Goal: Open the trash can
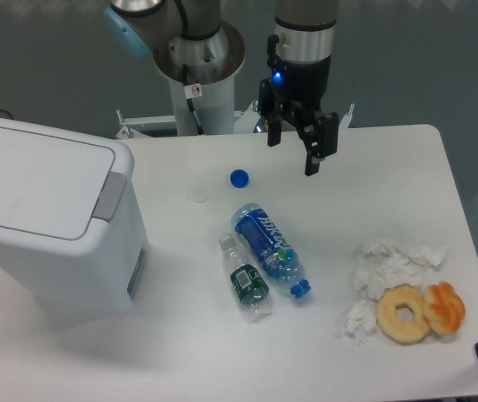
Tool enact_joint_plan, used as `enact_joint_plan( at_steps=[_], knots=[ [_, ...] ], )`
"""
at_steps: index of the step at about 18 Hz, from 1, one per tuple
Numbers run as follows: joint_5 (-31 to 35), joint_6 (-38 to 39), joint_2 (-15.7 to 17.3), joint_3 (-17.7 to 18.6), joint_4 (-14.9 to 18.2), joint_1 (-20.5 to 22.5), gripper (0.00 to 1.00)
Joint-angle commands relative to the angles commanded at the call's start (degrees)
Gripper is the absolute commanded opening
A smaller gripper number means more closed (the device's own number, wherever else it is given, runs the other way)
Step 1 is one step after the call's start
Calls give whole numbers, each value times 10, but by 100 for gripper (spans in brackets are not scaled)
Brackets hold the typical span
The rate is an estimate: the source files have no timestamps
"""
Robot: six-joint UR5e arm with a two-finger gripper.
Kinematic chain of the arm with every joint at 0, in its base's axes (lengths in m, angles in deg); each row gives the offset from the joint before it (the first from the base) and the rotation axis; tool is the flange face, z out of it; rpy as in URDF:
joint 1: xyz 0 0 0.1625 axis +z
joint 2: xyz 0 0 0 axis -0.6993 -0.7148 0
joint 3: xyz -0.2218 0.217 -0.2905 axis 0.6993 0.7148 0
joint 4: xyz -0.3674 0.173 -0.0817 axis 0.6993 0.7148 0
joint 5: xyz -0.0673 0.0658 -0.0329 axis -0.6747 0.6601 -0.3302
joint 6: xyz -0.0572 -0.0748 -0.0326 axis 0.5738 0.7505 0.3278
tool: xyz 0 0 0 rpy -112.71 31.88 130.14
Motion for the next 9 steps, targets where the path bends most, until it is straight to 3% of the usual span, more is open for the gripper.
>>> enact_joint_plan(
  at_steps=[9],
  knots=[
    [-3,8,-4,-3,0,1,100]
  ],
)
